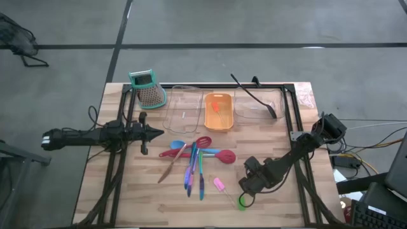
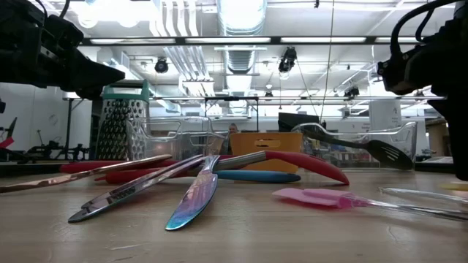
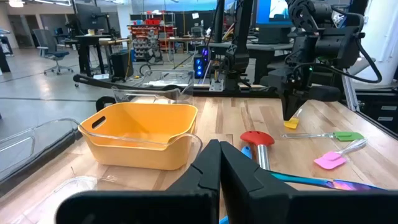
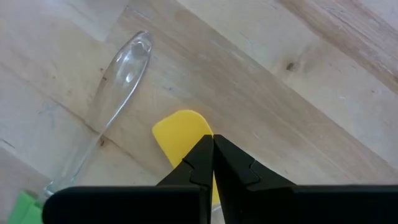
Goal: Pick & Place Kitchen Items
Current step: Put the yellow spatula into the orange bin
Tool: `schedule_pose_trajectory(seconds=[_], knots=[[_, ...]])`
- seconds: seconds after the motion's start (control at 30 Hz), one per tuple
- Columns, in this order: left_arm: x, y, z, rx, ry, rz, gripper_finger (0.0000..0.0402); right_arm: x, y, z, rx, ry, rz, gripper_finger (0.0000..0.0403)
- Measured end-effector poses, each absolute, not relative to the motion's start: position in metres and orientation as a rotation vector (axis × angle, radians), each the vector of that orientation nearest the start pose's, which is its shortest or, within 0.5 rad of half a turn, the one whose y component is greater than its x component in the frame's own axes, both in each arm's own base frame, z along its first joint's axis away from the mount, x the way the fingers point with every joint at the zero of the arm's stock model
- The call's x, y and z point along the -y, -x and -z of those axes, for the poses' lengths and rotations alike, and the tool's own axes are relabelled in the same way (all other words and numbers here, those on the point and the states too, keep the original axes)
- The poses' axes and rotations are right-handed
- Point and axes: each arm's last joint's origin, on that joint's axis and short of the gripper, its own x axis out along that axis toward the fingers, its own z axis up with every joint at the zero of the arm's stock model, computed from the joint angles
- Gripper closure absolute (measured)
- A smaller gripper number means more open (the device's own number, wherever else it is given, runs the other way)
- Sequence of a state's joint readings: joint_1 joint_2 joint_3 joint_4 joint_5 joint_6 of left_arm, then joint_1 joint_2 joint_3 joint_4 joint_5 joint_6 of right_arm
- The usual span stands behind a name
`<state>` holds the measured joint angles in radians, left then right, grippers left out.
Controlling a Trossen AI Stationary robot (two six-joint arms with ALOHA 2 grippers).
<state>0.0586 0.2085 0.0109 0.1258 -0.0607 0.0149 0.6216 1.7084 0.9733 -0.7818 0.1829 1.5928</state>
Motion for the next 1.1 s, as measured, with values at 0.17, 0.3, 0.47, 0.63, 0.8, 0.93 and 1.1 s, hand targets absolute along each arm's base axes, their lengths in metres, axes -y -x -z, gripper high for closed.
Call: schedule_pose_trajectory(seconds=[0.17,0.3,0.47,0.63,0.8,0.93,1.1], knots=[[-0.0082,-0.1098,-0.1620,-0.072,-0.015,-0.119,0.0396,-0.1616,-0.2328,-0.1501,-1.297,-0.693,0.712,0.0394],[-0.0082,-0.1098,-0.1620,-0.072,-0.015,-0.119,0.0396,-0.1617,-0.2333,-0.1508,-1.314,-0.652,0.664,0.0393],[-0.0082,-0.1098,-0.1619,-0.073,-0.015,-0.119,0.0396,-0.1630,-0.2360,-0.1512,-1.297,-0.634,0.618,0.0364],[-0.0082,-0.1098,-0.1620,-0.073,-0.015,-0.119,0.0396,-0.1629,-0.2366,-0.1514,-1.283,-0.624,0.617,0.0307],[-0.0082,-0.1098,-0.1621,-0.072,-0.015,-0.119,0.0396,-0.1646,-0.2390,-0.1512,-1.278,-0.603,0.566,0.0249],[-0.0082,-0.1098,-0.1619,-0.073,-0.015,-0.118,0.0396,-0.1654,-0.2400,-0.1514,-1.279,-0.580,0.532,0.0218],[-0.0082,-0.1098,-0.1619,-0.073,-0.015,-0.118,0.0396,-0.1641,-0.2381,-0.1474,-1.281,-0.582,0.537,0.0198]])
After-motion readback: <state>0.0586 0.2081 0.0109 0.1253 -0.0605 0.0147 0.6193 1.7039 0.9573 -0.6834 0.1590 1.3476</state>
